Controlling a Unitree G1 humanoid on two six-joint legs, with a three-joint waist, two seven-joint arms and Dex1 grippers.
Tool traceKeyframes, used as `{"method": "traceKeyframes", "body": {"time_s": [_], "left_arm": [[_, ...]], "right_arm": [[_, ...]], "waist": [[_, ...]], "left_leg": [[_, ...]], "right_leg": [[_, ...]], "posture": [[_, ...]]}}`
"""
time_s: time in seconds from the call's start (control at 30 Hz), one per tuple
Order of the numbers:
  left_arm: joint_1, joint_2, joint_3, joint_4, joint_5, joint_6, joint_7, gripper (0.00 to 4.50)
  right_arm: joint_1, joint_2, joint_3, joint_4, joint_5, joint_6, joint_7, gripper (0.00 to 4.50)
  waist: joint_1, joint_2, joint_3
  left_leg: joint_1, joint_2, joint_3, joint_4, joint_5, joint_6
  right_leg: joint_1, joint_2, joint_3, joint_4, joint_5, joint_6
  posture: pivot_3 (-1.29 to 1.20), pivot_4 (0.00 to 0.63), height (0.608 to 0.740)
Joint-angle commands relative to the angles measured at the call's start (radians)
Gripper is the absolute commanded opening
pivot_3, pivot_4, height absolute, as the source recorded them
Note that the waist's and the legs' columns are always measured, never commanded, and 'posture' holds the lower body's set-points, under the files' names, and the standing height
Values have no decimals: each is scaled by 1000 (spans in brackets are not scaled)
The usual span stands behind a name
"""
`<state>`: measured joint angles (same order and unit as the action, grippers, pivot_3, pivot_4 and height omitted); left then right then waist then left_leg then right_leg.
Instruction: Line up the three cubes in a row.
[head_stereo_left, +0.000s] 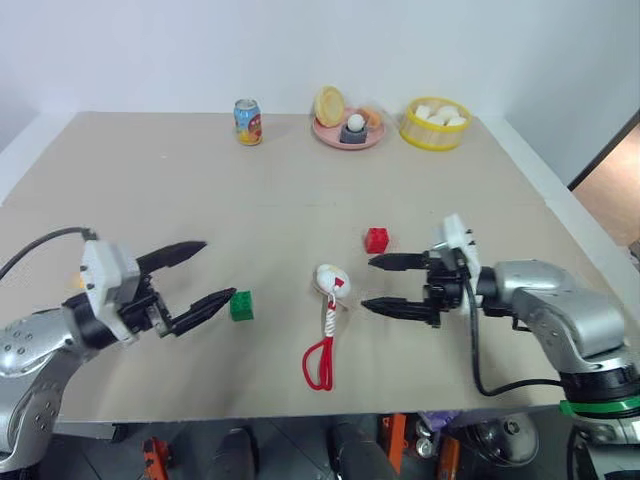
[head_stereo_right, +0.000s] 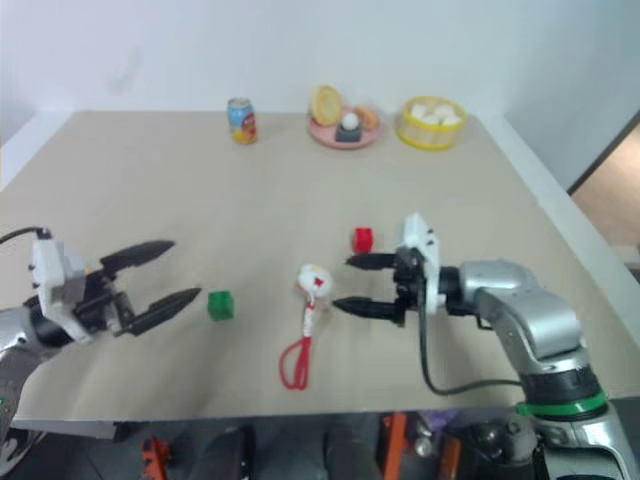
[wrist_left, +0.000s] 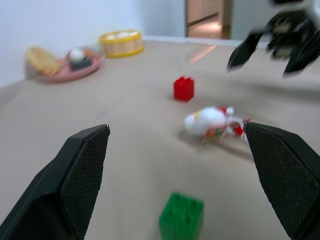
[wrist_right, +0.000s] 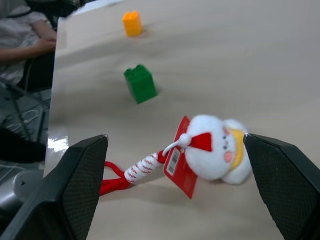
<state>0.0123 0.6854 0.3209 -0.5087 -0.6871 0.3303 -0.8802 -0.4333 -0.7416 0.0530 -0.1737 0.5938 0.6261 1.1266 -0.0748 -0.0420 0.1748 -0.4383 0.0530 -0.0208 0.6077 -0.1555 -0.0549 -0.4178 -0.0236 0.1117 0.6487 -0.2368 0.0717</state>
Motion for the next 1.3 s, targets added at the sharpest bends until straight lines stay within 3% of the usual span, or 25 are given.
{"method": "traceKeyframes", "body": {"time_s": [0.03,0.23,0.57,0.73,0.77,0.83,1.17,1.3], "left_arm": [[-47,13,-45,-22,-5,13,-4,4452],[-72,-3,-104,-41,5,25,14,4452],[-70,6,-108,-82,5,49,60,4452],[-80,4,-86,-100,-14,70,99,4452],[-79,4,-81,-106,-15,72,107,4500],[-78,5,-75,-113,-15,74,119,4500],[-73,-9,-62,-116,-22,75,161,4500],[-68,-16,-60,-86,-27,67,156,4500]], "right_arm": [[-67,27,39,98,-61,-73,36,4500],[-159,101,94,270,-159,-181,58,4500],[-191,185,149,379,-232,-257,109,4500],[-217,251,180,526,-342,-357,31,4500],[-225,271,188,566,-370,-388,-3,4089],[-236,296,189,600,-388,-409,-38,3784],[-237,317,165,654,-411,-456,-21,144],[-214,295,164,613,-397,-434,23,22]], "waist": [[0,0,0],[-1,1,1],[0,1,1],[-2,1,1],[-2,2,1],[-1,1,1],[-5,1,1],[-5,1,1]], "left_leg": [[-1,0,0,0,0,0],[0,1,-2,-2,0,0],[1,0,-2,0,1,1],[2,1,-2,1,1,1],[2,1,-2,1,1,1],[2,1,-2,1,2,2],[6,1,-2,1,6,1],[6,1,-2,-1,6,1]], "right_leg": [[-1,0,0,0,0,0],[0,2,0,1,2,3],[1,2,0,1,2,1],[1,2,0,2,2,1],[1,2,0,2,3,1],[2,2,0,2,4,0],[5,2,0,2,7,0],[5,2,0,2,5,0]], "posture": [[0,150,740],[0,150,740],[0,150,740],[0,150,740],[0,150,740],[0,150,740],[0,150,740],[0,150,740]]}}
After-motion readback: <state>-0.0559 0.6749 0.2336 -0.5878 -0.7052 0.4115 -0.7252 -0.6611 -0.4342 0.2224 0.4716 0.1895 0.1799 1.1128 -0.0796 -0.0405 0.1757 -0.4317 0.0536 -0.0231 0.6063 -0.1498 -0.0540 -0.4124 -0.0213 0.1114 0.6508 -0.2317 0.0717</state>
